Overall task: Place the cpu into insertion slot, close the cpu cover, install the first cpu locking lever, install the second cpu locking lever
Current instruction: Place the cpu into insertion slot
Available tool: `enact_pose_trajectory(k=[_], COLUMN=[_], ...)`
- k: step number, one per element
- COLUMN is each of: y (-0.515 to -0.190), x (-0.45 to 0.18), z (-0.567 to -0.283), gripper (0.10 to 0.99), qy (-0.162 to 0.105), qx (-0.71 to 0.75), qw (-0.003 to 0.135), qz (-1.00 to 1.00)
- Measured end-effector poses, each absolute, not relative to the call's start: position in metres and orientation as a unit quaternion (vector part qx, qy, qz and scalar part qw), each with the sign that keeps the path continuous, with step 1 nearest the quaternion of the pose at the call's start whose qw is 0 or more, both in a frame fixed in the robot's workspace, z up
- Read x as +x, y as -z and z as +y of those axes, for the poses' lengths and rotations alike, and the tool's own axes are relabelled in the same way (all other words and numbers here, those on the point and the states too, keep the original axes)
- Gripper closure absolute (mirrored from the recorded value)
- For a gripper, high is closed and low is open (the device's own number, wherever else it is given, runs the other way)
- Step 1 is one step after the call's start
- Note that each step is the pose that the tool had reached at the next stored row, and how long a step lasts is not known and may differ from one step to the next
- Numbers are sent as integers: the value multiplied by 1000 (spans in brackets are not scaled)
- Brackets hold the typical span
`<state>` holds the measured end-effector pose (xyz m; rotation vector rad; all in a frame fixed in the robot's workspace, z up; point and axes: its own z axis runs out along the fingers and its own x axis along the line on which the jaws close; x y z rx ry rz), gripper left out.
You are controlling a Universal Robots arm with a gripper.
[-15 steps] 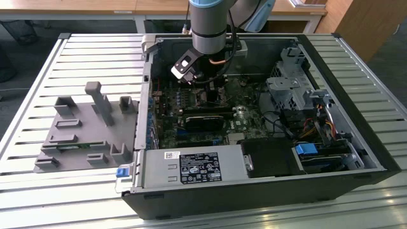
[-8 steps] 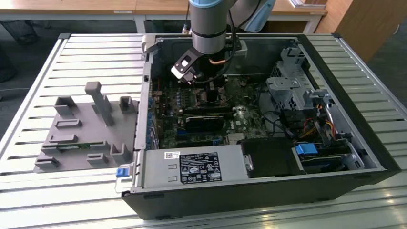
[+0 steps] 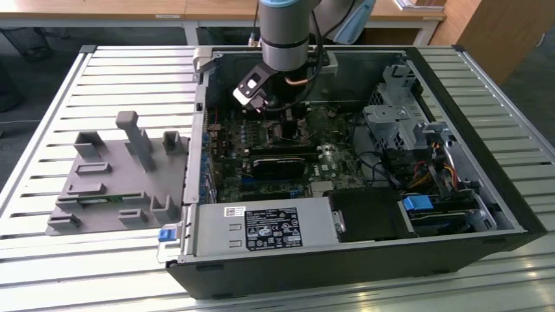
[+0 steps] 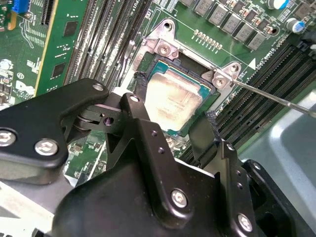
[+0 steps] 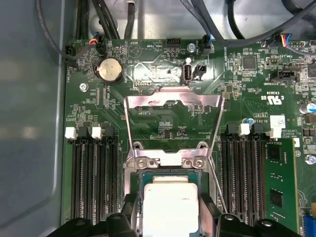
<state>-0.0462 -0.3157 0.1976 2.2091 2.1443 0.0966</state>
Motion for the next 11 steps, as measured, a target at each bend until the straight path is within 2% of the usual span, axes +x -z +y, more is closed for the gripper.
enact_pose_trajectory(k=[4, 8, 9, 10, 11], y=[-204, -208, -209, -209, -209], x=[-46, -44, -44, -44, -44], z=[-316, -316, -317, -317, -318], gripper=[475, 475, 486, 549, 549], qy=[-30, -23, -23, -24, -24], qx=[717, 717, 717, 717, 717], qw=[29, 21, 19, 17, 16], qz=[696, 696, 696, 696, 696])
